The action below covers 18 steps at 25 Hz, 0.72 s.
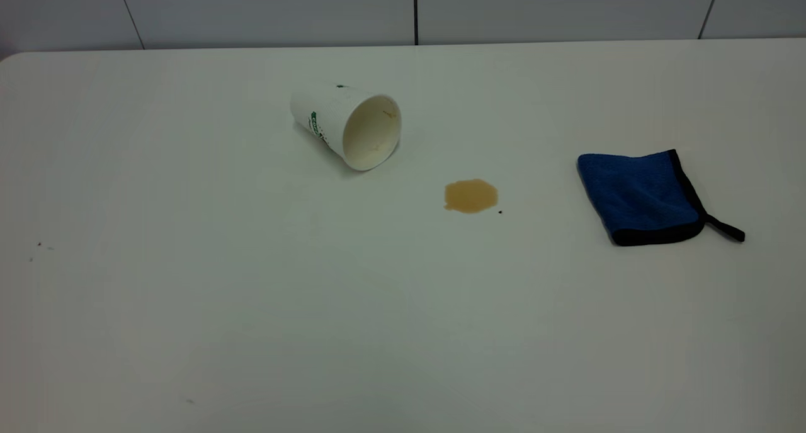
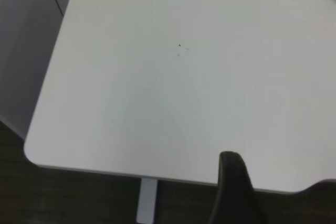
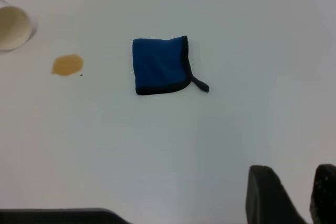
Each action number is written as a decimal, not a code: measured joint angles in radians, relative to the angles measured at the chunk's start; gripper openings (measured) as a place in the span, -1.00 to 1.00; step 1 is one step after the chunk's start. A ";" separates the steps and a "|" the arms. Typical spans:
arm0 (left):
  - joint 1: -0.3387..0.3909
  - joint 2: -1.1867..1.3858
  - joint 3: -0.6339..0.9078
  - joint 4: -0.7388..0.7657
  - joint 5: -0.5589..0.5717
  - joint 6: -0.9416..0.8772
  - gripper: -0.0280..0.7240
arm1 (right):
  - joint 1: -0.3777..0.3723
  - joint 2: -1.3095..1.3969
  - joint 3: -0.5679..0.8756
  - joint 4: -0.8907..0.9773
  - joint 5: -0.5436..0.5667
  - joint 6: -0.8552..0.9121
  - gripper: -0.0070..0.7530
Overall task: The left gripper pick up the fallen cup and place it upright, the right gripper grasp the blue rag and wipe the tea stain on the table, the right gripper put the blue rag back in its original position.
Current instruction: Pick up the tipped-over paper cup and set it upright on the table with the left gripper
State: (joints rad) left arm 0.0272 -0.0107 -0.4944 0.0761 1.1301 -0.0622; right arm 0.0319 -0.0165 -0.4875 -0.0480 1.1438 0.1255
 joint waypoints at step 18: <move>-0.004 0.951 -0.246 -0.076 -0.488 0.188 0.66 | 0.000 0.000 0.000 0.000 0.000 0.000 -0.34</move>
State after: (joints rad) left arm 0.0231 0.9402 -0.7407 0.0000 0.6416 0.1259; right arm 0.0319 -0.0165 -0.4875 -0.0480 1.1438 0.1255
